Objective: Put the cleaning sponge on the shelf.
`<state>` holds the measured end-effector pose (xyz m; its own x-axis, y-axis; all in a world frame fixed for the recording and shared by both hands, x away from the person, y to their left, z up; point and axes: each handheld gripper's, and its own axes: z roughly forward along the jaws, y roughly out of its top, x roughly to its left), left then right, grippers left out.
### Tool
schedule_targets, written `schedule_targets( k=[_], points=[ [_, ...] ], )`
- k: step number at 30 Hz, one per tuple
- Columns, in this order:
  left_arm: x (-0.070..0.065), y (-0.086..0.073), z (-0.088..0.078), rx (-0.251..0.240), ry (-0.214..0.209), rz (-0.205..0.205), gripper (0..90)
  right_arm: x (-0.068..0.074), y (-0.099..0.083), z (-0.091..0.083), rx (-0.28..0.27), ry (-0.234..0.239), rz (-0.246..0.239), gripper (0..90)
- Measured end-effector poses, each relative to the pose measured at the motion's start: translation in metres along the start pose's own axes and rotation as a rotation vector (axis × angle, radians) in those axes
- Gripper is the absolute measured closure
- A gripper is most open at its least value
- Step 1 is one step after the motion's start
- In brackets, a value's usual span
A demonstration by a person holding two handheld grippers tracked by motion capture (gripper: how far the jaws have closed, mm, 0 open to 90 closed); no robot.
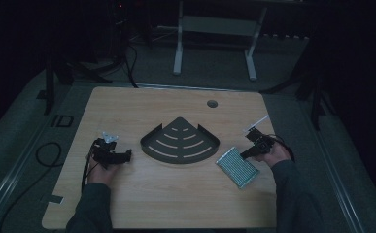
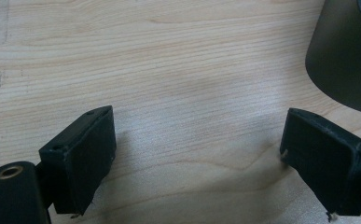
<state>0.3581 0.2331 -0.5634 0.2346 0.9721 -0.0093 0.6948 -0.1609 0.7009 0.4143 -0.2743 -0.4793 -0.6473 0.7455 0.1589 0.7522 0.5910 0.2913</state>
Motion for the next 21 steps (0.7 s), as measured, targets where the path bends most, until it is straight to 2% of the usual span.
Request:
schedule_targets(
  k=[21],
  points=[
    [0.0,0.0,0.0,-0.001,0.001,0.0,10.8,0.003,0.012,-0.027,-0.02,-0.049,-0.018,90.0]
  ],
)
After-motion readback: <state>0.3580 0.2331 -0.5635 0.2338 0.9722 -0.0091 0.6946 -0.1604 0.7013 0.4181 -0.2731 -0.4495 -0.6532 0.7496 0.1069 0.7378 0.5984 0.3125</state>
